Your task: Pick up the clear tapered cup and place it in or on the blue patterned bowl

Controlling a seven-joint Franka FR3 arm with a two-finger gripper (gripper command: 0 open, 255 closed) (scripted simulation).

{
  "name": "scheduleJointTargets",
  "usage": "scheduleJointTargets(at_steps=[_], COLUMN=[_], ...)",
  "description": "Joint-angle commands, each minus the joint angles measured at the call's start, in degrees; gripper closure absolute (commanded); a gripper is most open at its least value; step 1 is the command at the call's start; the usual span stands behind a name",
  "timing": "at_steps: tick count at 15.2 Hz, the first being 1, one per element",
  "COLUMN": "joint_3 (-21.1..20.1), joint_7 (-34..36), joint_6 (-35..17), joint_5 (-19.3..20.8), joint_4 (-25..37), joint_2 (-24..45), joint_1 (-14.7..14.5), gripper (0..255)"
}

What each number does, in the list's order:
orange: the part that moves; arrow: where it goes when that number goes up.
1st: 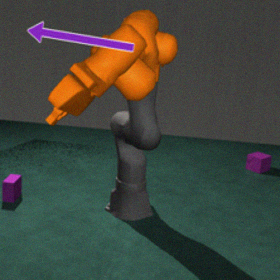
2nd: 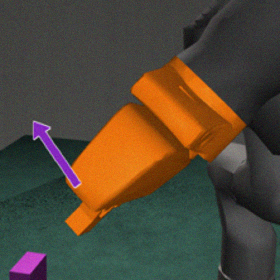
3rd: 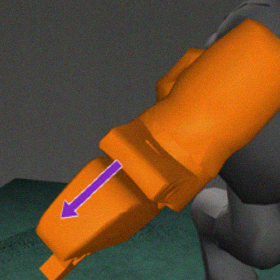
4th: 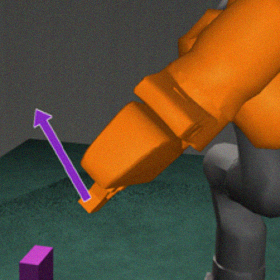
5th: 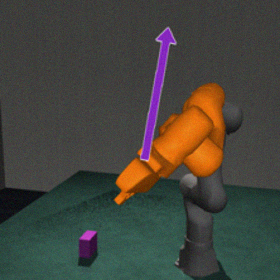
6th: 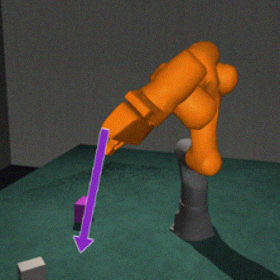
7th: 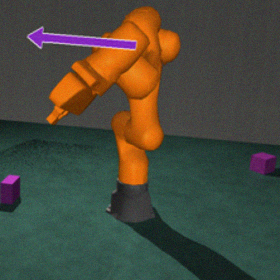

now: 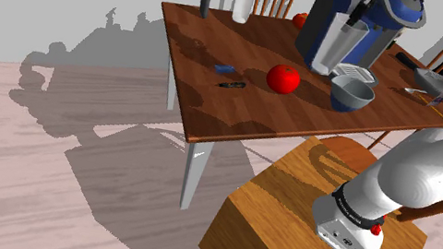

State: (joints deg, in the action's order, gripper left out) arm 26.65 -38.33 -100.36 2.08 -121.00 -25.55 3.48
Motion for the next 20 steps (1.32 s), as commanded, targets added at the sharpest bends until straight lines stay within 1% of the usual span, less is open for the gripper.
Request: scheduleJointTargets(at_steps=[1, 7, 11, 14, 16, 17, 20], joint_3=[1.8, 8.9, 14.4, 19.1, 22.6, 24.7, 24.1], joint_7=[-2.3, -11.3, -18.0, -23.9, -28.2, -31.1, -30.8], joint_6=[1.3, 5.5, 8.5, 11.0, 12.9, 14.2, 11.7], joint_5=[0.2, 0.1, -1.4, -3.9, -6.6, -8.6, -7.9], joint_4=[2.0, 10.1, 16.9, 22.9, 27.4, 30.3, 27.1], joint_2=[0.9, 5.3, 10.1, 15.1, 19.3, 22.3, 21.3], joint_1=[0.5, 1.8, 2.3, 2.9, 3.6, 4.3, 4.4], gripper=[255, 255, 255, 255, 255, 255, 255])
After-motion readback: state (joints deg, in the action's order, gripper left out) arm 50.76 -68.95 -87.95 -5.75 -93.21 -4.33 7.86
